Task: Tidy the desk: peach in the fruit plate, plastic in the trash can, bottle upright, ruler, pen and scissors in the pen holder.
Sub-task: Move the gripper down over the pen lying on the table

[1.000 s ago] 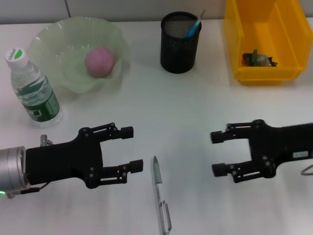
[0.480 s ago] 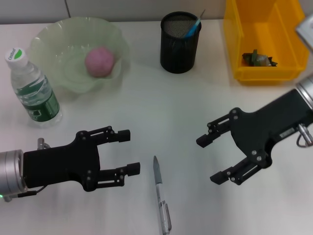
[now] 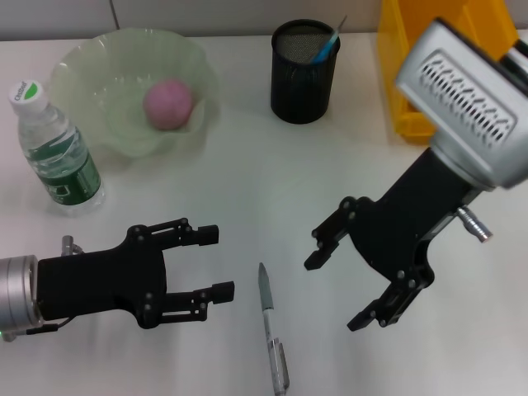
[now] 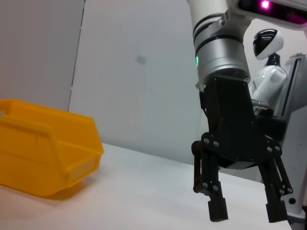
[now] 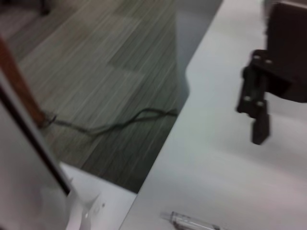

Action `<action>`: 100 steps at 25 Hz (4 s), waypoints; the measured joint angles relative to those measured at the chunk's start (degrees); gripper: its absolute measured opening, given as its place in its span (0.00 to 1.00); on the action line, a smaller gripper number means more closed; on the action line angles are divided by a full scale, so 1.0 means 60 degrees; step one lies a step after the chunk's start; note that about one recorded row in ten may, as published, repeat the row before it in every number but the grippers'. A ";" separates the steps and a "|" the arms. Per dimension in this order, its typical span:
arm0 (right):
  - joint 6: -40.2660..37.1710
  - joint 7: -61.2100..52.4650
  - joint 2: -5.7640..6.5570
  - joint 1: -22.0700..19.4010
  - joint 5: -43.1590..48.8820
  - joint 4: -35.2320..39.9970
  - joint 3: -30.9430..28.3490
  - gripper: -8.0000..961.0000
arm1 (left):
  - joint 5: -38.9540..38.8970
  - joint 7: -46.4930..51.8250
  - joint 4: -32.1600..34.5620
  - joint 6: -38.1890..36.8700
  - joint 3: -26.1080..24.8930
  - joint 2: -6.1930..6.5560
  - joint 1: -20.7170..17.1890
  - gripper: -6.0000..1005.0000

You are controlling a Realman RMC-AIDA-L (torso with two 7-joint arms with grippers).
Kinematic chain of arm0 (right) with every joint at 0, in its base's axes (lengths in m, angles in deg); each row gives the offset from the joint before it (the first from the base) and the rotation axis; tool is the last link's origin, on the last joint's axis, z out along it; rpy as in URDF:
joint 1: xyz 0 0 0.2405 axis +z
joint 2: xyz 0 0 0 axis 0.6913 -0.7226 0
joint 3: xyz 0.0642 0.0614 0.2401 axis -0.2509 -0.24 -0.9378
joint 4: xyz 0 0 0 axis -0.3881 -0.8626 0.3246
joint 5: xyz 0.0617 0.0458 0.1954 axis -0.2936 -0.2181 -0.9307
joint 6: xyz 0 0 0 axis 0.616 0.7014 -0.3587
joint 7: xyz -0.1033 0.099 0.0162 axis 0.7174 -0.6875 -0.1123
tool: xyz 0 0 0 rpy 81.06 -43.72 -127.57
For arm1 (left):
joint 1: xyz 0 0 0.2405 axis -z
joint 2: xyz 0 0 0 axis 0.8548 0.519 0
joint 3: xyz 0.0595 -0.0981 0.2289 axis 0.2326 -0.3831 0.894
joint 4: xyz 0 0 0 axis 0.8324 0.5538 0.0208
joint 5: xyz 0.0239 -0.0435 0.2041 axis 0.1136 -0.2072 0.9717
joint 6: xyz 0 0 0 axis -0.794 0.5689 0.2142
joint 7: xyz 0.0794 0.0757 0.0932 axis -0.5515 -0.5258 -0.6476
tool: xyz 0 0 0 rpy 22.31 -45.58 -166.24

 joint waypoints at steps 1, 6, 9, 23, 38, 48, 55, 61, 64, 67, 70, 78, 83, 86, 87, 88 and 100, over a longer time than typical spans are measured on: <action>0.0052 0.0167 -0.0026 0.0136 0.0003 0.0133 0.0447 0.81 | 0.0051 0.0030 0.0015 -0.0002 0.0000 0.0000 0.0027 0.78; 0.0484 0.0596 -0.0051 0.0518 0.0084 0.0202 0.1455 0.81 | 0.0231 0.0194 0.0025 0.0005 0.0082 0.0009 0.0106 0.78; 0.0683 0.0829 -0.0067 0.0615 0.0165 0.0213 0.1820 0.81 | 0.0245 0.0345 0.0028 0.0038 0.0187 0.0017 0.0116 0.78; 0.2463 0.2596 -0.0137 0.0905 0.0509 0.0284 0.4289 0.81 | 0.0248 0.0449 0.0065 0.0350 0.0187 -0.0002 0.0102 0.78; 0.3255 0.3338 -0.0161 0.1187 0.0457 0.0402 0.5419 0.81 | 0.0226 0.0448 0.0043 0.0465 0.0192 -0.0006 0.0068 0.78; 0.3363 0.3340 -0.0154 0.1209 0.0428 0.0436 0.5478 0.81 | 0.0238 0.0444 0.0081 0.0465 0.0192 -0.0002 0.0102 0.78; 0.3168 0.2634 -0.0153 0.1143 0.0390 0.0556 0.5251 0.81 | 0.0223 0.0448 0.0110 0.0471 0.0177 0.0017 0.0128 0.78; 0.2726 0.1413 -0.0146 0.0078 -0.0063 0.1496 0.3575 0.81 | 0.0163 0.0465 0.0263 0.0371 -0.0004 0.0050 0.0189 0.78; 0.2415 0.1044 -0.0139 -0.0477 -0.0393 0.1888 0.2715 0.81 | 0.0150 0.0489 0.0368 0.0332 -0.0139 0.0090 0.0183 0.78; 0.2177 0.0716 -0.0122 -0.0878 -0.0642 0.1870 0.1940 0.81 | 0.0144 0.0581 0.0373 0.0235 -0.0224 0.0139 0.0208 0.78; 0.2149 0.0616 -0.0083 -0.1246 -0.1002 0.1506 0.1142 0.81 | 0.0136 0.0667 0.0376 0.0172 -0.0243 0.0140 0.0209 0.78; 0.2150 0.1080 -0.0030 -0.2285 -0.2033 -0.0203 -0.1539 0.81 | 0.0105 0.0626 0.0353 0.0097 -0.0217 0.0061 0.0216 0.78; 0.1654 0.2313 0.0028 -0.2894 -0.3132 -0.2268 -0.3835 0.81 | 0.0099 0.0500 0.0227 0.0157 -0.0220 -0.0012 0.0449 0.78; 0.1487 0.3153 0.0047 -0.3343 -0.3624 -0.3215 -0.4648 0.81 | 0.0034 0.0388 0.0071 0.0195 -0.0243 -0.0053 0.0568 0.78; 0.1489 0.3386 0.0039 -0.3489 -0.3689 -0.3445 -0.4830 0.81 | -0.0008 0.0338 -0.0023 0.0196 -0.0246 -0.0063 0.0618 0.78; 0.1491 0.3594 0.0023 -0.3626 -0.3719 -0.3637 -0.4974 0.81 | -0.0036 0.0287 -0.0114 0.0198 -0.0246 -0.0071 0.0657 0.78; 0.1427 0.4202 0.0212 -0.4332 -0.3735 -0.5231 -0.6322 0.81 | -0.0664 0.0243 -0.0386 0.0168 0.0088 -0.0065 0.1708 0.78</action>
